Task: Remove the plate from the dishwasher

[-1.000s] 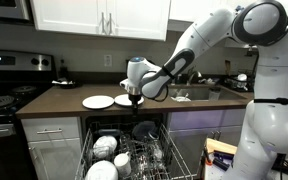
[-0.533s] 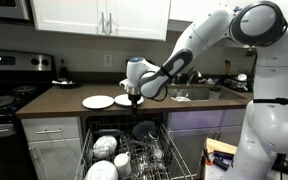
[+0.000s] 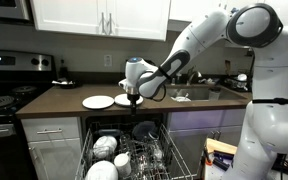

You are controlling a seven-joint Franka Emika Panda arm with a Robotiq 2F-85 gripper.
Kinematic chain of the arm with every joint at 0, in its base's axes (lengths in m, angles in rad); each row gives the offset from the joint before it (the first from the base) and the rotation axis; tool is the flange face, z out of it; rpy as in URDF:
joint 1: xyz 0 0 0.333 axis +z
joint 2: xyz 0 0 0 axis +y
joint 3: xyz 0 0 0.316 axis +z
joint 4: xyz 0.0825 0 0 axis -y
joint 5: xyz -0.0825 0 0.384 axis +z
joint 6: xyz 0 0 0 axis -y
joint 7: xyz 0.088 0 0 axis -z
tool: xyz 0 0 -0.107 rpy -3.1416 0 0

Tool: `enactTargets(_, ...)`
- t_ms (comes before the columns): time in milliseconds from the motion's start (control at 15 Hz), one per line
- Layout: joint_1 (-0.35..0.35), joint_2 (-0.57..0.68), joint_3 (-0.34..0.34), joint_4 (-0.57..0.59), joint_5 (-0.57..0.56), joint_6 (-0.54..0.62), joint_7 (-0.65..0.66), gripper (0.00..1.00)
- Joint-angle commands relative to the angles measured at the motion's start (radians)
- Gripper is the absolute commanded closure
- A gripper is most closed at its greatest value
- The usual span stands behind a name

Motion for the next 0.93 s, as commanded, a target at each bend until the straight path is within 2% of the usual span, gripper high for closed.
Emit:
enactTargets(0, -0.017, 0.021, 0.006, 0.040, 0.025, -0.015, -0.023, 0.00)
enactTargets(333, -0.026, 0.009, 0.012, 0.037, 0.048, -0.019, -0.049, 0.00)
enactTargets(867, -0.024, -0.159, 0.055, -0.091, 0.181, -0.005, -0.229, 0.00)
